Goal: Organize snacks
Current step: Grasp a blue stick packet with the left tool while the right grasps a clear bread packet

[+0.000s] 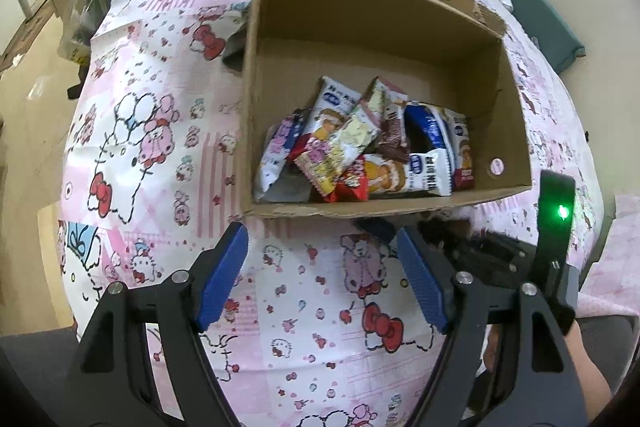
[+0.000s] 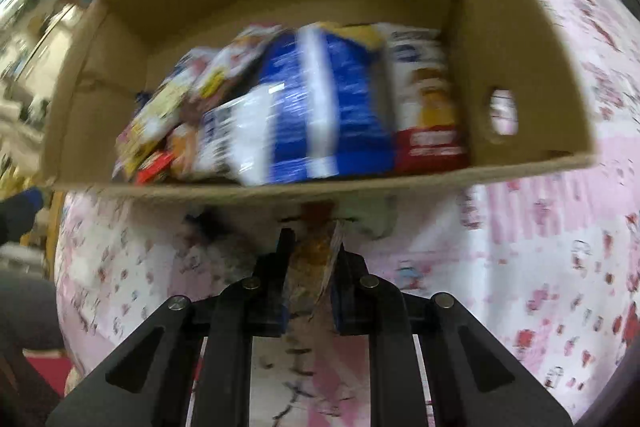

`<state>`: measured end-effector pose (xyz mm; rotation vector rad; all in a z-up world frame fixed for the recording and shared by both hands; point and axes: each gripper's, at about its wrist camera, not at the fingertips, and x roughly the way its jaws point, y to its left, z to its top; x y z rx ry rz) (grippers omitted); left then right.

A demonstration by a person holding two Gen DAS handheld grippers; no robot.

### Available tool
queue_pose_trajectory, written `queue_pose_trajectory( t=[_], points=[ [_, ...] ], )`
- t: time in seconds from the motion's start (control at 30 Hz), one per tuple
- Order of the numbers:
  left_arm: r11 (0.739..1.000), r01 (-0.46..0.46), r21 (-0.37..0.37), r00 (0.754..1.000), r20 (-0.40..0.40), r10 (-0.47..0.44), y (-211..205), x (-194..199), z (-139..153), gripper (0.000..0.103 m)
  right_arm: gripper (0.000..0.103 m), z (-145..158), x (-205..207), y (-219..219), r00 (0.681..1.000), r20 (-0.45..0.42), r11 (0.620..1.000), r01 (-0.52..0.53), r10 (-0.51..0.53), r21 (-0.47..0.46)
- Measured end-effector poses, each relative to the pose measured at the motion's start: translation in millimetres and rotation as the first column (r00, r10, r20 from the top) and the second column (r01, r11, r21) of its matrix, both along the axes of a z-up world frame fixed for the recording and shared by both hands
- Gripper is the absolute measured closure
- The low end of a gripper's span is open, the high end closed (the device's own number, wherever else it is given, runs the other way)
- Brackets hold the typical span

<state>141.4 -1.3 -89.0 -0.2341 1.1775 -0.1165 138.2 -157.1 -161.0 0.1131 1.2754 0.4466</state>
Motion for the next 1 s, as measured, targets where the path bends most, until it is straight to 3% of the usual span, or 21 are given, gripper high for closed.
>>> queue_pose_trajectory(
  t=[0.07, 0.13, 0.27, 0.43, 0.5, 0.57, 0.73, 0.8, 0.83, 0.87, 1.0],
  points=[
    [1.000, -0.029, 0.006, 0.999, -0.022, 0.029, 8, -1, -4, 0.029, 0.087, 2, -14, 22, 0.991, -0.064, 0.991, -0.116, 0.120, 0.062],
    [0.998, -0.061, 0.005, 0.997, -0.051, 0.061, 16, -4, -11, 0.029, 0.087, 18, -29, 37, 0.986, -0.023, 0.985, -0.165, 0.166, 0.043],
    [0.991, -0.129, -0.045, 0.980, -0.160, 0.120, 24, -12, -36, 0.032, 0.087, 39, -31, 11, 0.999, -0.033, 0.997, -0.023, 0.025, 0.068],
    [1.000, -0.014, -0.007, 0.987, -0.161, 0.013, -12, -9, -49, 0.035, 0.087, 46, -38, -42, 0.983, -0.092, 0.983, 0.167, -0.159, 0.082],
    [0.999, 0.030, -0.012, 0.986, -0.163, -0.031, -28, -7, -55, 0.041, 0.087, 47, -37, -63, 0.969, -0.115, 0.969, 0.230, -0.220, 0.086],
    [0.995, 0.095, -0.009, 0.983, -0.159, -0.095, -49, -2, -61, 0.054, 0.087, 44, -35, -69, 0.958, -0.125, 0.960, 0.268, -0.256, 0.082],
    [0.979, 0.205, 0.013, 0.963, -0.180, -0.200, -83, 8, -76, 0.061, 0.087, 34, -43, -90, 0.943, -0.148, 0.945, 0.313, -0.298, 0.092],
    [0.976, 0.217, 0.025, 0.959, -0.192, -0.209, -86, 10, -81, 0.061, 0.087, 36, -45, -95, 0.944, -0.145, 0.946, 0.311, -0.296, 0.090],
    [0.976, 0.215, 0.028, 0.958, -0.199, -0.205, -86, 11, -84, 0.072, 0.087, 36, -45, -93, 0.946, -0.145, 0.948, 0.305, -0.291, 0.090],
    [0.977, 0.207, 0.055, 0.958, -0.213, -0.191, -84, 12, -87, 0.089, 0.087, 36, -45, -93, 0.947, -0.144, 0.950, 0.301, -0.286, 0.089],
    [0.984, 0.169, 0.058, 0.966, -0.208, -0.154, -76, 13, -76, 0.089, 0.086, 29, -42, -81, 0.953, -0.141, 0.956, 0.281, -0.268, 0.085]
  ],
)
